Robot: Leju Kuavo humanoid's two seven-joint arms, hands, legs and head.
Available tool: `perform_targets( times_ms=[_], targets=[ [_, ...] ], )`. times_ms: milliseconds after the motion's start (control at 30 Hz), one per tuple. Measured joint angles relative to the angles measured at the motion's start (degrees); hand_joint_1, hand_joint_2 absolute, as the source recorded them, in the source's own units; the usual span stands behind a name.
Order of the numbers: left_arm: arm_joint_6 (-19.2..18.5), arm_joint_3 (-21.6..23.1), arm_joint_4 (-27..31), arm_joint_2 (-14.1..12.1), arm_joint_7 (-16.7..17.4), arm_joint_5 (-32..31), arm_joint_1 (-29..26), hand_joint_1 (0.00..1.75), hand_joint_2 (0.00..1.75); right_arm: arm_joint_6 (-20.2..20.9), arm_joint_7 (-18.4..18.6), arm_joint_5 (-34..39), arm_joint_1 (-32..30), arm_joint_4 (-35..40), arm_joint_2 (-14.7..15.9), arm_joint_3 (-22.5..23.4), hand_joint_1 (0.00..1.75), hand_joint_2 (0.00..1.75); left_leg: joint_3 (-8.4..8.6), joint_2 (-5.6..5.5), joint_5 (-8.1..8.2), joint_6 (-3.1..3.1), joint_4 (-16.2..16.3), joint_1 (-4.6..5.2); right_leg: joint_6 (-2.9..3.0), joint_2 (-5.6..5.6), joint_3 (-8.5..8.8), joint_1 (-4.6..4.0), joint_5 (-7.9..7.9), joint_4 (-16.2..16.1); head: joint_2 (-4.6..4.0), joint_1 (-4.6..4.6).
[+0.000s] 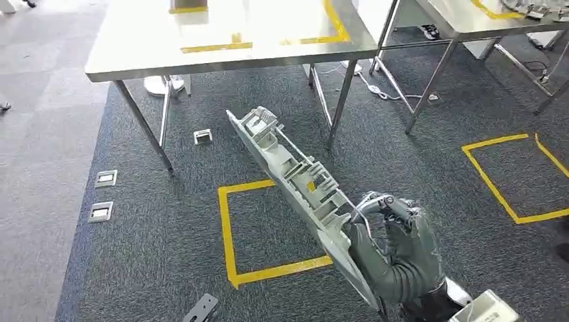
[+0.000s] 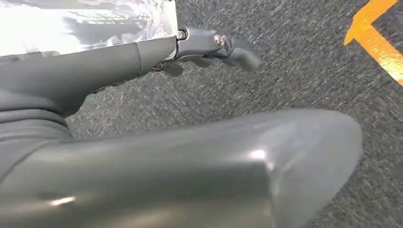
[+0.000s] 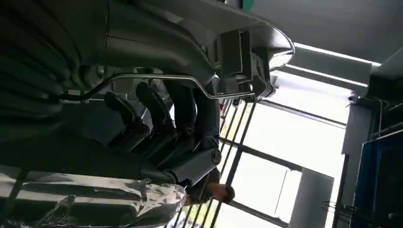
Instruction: Take the parts from the cabinet and place them on the table.
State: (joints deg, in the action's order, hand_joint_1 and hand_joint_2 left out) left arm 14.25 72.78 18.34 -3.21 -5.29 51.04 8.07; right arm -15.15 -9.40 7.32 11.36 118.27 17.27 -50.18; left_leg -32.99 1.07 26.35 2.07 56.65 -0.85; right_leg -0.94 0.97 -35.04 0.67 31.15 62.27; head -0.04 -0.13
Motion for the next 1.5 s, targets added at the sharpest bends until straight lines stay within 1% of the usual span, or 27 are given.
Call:
perform_targets(
  times_ms=[67, 100, 133, 167, 233, 267, 300, 333, 467, 567, 600, 633, 667, 733, 767, 800, 900, 967, 1000, 1100, 1133, 1167, 1200, 1267, 1300, 1400, 1500],
  targets=[
    [0.00, -0.02, -0.02, -0.07, 0.02, 0.00, 0.13, 0.00, 1.75, -0.02, -0.04, 0.00, -0.10, -0.09, 0.00, -0.04, 1.75, 1.75, 0.08, -0.30, 0.13, -0.03, 0.01, -0.05, -0.27, -0.66, -5.02, 0.29, 3.68, 9.21, 0.00, 0.44],
    [0.02, -0.04, -0.02, -0.07, 0.02, 0.00, 0.11, 0.00, 1.75, 0.00, -0.04, 0.02, -0.16, -0.13, 0.00, -0.04, 1.75, 1.75, 0.11, -0.59, 0.22, -0.16, 0.04, -0.06, -0.42, -0.66, -6.89, 0.42, 4.02, 12.08, 0.00, 0.41],
    [0.00, -0.04, -0.02, -0.07, 0.02, 0.00, 0.08, 0.00, 1.75, 0.00, -0.02, 0.02, -0.22, -0.15, 0.02, -0.07, 1.75, 1.75, 0.25, -0.88, 0.37, -0.40, 0.06, -0.11, -0.53, -0.64, -7.32, 0.61, 3.08, 12.15, 0.00, 0.46],
    [0.00, -0.04, 0.00, -0.07, 0.02, 0.02, 0.04, 0.00, 1.75, 0.00, -0.02, 0.02, -0.25, -0.18, 0.04, -0.07, 1.75, 1.75, 0.47, -1.17, 0.58, -0.71, 0.13, -0.25, -0.68, -0.62, -6.56, 0.84, 0.88, 9.85, 0.00, 0.44],
    [-0.04, -0.04, 0.00, -0.02, 0.02, 0.00, 0.07, 0.00, 1.75, 0.00, -0.02, 0.02, -0.21, -0.26, 0.04, -0.09, 1.75, 1.75, 0.96, -1.76, 1.37, -1.62, 0.74, -0.70, -0.98, -0.60, -2.38, 1.26, -5.19, 0.15, 0.00, 0.46],
    [-0.04, -0.07, 0.00, -0.09, 0.02, 0.00, 0.06, 0.00, 1.75, 0.00, -0.04, 0.02, -0.16, -0.31, 0.04, -0.09, 1.75, 1.75, 0.82, -1.87, 1.91, -2.29, 1.15, -0.64, -1.13, -0.81, -0.77, 1.38, -5.33, -2.76, 0.00, 0.68],
    [0.00, -0.07, 0.00, -0.17, 0.00, 0.02, 0.20, 0.00, 1.75, 0.02, -0.02, 0.02, -0.04, -0.39, 0.00, -0.11, 1.75, 1.75, 0.56, -2.07, 2.18, -2.70, 1.79, -0.45, -0.73, -1.11, -0.47, 1.14, -4.59, -3.76, 0.00, 1.25],
    [0.00, -0.09, 0.00, -0.15, 0.02, 0.02, 0.21, 0.00, 1.75, 0.02, -0.06, 0.07, -0.08, -0.39, 0.00, -0.09, 1.75, 1.75, 0.48, -2.09, 2.11, -3.07, 1.55, -0.43, 0.23, -1.12, -0.76, 1.08, -4.35, -3.29, 0.00, 1.09],
    [0.00, -0.11, 0.00, -0.17, 0.04, 0.00, 0.08, 0.00, 1.75, 0.09, -0.04, 0.04, -0.15, -0.42, 0.00, -0.07, 1.75, 1.75, 0.43, -1.74, 3.54, -4.27, 2.73, -0.86, 2.16, -0.99, 0.03, 0.99, -3.67, -3.49, 0.02, 0.26],
    [0.00, -0.09, 0.00, -0.11, 0.02, 0.00, 0.09, 0.00, 1.75, 0.09, -0.04, 0.04, -0.09, -0.44, 0.00, -0.09, 1.75, 1.75, -5.68, -1.68, 8.61, -4.16, 15.55, -0.79, 3.06, -0.85, 1.04, 0.47, -2.87, -3.48, 0.00, -0.50],
    [0.00, -0.09, 0.00, -0.13, 0.04, 0.00, -0.02, 0.00, 1.75, 0.07, -0.04, 0.07, -0.10, -0.50, 0.00, -0.09, 1.75, 1.75, -7.98, -1.68, 9.36, -4.10, 19.38, -0.77, 3.22, -0.88, 1.43, 0.27, -2.55, -3.47, 0.00, -0.57],
    [0.00, -0.09, 0.00, -0.15, 0.04, 0.00, -0.17, 0.00, 1.75, 0.07, -0.04, 0.07, -0.16, -0.59, 0.00, -0.09, 1.75, 1.75, -9.13, -1.68, 8.47, -3.96, 20.31, -0.69, 3.23, -1.00, 1.98, 0.10, -2.14, -3.47, 0.00, -0.61],
    [0.00, -0.09, 0.00, -0.17, 0.04, 0.00, -0.23, 0.00, 1.75, 0.07, -0.04, 0.07, -0.19, -0.61, 0.00, -0.09, 1.75, 1.75, -8.81, -1.68, 6.12, -3.69, 18.58, -0.57, 3.21, -1.09, 2.61, -0.01, -1.70, -3.47, 0.00, -0.70],
    [0.00, -0.11, 0.00, -0.20, 0.02, 0.00, -0.15, 0.00, 1.75, 0.07, -0.04, 0.07, -0.18, -0.61, 0.00, -0.09, 1.75, 1.75, -5.84, -1.68, -0.28, -2.84, 9.70, -0.25, 3.04, -1.13, 4.08, -0.22, -0.76, -3.47, 0.00, -1.00],
    [0.00, -0.11, 0.00, -0.22, 0.02, 0.00, -0.18, 0.00, 1.75, 0.07, -0.04, 0.07, -0.18, -0.61, 0.00, -0.07, 1.75, 1.75, -4.48, -1.60, -2.29, -2.13, 5.57, 0.10, 2.87, -1.11, 4.43, -0.09, -0.22, -3.60, 0.00, -1.05],
    [0.02, -0.09, 0.00, -0.31, 0.04, 0.00, -0.15, 0.00, 1.75, 0.09, -0.07, 0.07, -0.03, -0.63, -0.02, -0.11, 1.75, 1.75, -3.80, -1.47, -1.84, -1.78, 5.68, 0.54, 2.52, -1.16, 4.45, -0.53, -0.05, -3.44, 0.00, -0.48],
    [0.07, -0.11, 0.00, -0.35, 0.02, 0.00, -0.18, 0.00, 1.75, 0.09, -0.09, 0.13, -0.11, -0.63, -0.04, -0.07, 1.75, 1.75, -3.61, -1.46, -0.30, -0.92, 4.06, 0.85, 1.57, -1.05, 3.86, -0.11, 0.09, -3.60, 0.00, -1.09],
    [0.07, -0.13, 0.04, -0.35, -0.02, -0.02, -0.12, 0.00, 1.75, 0.07, -0.04, 0.13, -0.12, -0.59, -0.04, -0.02, 1.75, 1.75, -2.74, -1.55, 0.08, -0.63, 2.63, 0.08, 0.79, -0.93, 3.71, -0.20, 0.79, -3.20, 0.02, -1.03],
    [0.13, -0.15, 0.04, -0.37, -0.07, 0.00, -0.07, 0.00, 1.75, 0.09, -0.07, 0.13, 0.02, -0.59, -0.04, -0.02, 1.75, 1.75, -2.55, -1.73, 0.24, -0.37, 2.56, 0.03, 0.54, -1.00, 2.46, -0.17, 1.53, -0.81, 0.02, -0.70],
    [0.07, -0.15, 0.04, -0.37, -0.07, 0.00, -0.12, 0.00, 1.75, 0.07, -0.09, 0.13, 0.02, -0.61, -0.04, 0.00, 1.75, 1.75, -2.23, -1.75, 0.89, -0.02, 2.60, 0.14, -0.11, -1.03, -6.67, 0.05, 5.96, 13.08, 0.00, -0.11],
    [0.07, -0.15, 0.04, -0.35, -0.07, 0.00, -0.22, 0.00, 1.75, 0.07, -0.09, 0.15, -0.01, -0.66, -0.02, -0.02, 1.75, 1.75, -1.92, -1.77, 1.16, -0.06, 2.61, 0.17, -0.17, -1.03, -8.80, 0.04, 5.51, 15.30, 0.00, -0.04],
    [0.07, -0.15, 0.04, -0.37, -0.04, 0.00, -0.27, 0.00, 1.75, 0.07, -0.07, 0.20, -0.07, -0.70, -0.02, -0.02, 1.75, 1.75, -1.62, -1.82, 1.36, -0.07, 2.61, 0.18, -0.13, -1.03, -9.28, 0.04, 4.29, 15.01, 0.00, -0.02],
    [0.07, -0.15, 0.04, -0.35, -0.07, 0.00, -0.30, 0.00, 1.75, 0.07, -0.07, 0.22, -0.08, -0.83, 0.00, -0.04, 1.75, 1.75, -0.89, -1.97, 1.86, -0.17, 2.61, 0.18, 0.16, -1.03, -8.52, 0.01, 0.44, 11.40, 0.00, 0.02],
    [0.07, -0.15, 0.04, -0.31, -0.07, -0.02, -0.24, 0.00, 1.75, 0.09, -0.07, 0.22, -0.07, -0.87, 0.02, -0.02, 1.75, 1.75, 0.43, -2.11, 2.73, -0.44, 2.60, 0.18, 1.01, -1.05, -4.59, -0.24, -6.27, 1.07, 0.00, 0.15],
    [0.07, -0.15, 0.04, -0.15, -0.07, -0.02, -0.26, 0.00, 1.75, 0.07, -0.09, 0.22, -0.02, -0.90, 0.02, -0.02, 1.75, 1.75, 0.61, -2.11, 3.12, -0.79, 2.58, 0.15, 1.74, -1.04, -3.25, -0.56, -6.05, -1.26, 0.00, 0.20],
    [0.02, -0.15, 0.07, -0.09, -0.07, -0.02, -0.28, 0.00, 1.75, 0.07, -0.15, 0.22, 0.01, -0.87, 0.02, 0.02, 1.75, 1.75, 0.62, -2.15, 3.50, -1.74, 2.40, 0.16, 2.41, -1.25, -2.82, -0.89, -5.33, -2.51, 0.00, 0.33],
    [0.09, -0.15, 0.07, -0.07, -0.15, -0.04, -0.12, 0.00, 1.75, 0.09, -0.13, 0.22, -0.02, -0.92, 0.02, 0.02, 1.75, 1.75, 0.60, -1.94, 5.14, -2.32, 3.77, 0.35, 3.17, -1.11, -1.10, -0.23, -5.16, -4.15, -0.02, 0.13]
  ],
)
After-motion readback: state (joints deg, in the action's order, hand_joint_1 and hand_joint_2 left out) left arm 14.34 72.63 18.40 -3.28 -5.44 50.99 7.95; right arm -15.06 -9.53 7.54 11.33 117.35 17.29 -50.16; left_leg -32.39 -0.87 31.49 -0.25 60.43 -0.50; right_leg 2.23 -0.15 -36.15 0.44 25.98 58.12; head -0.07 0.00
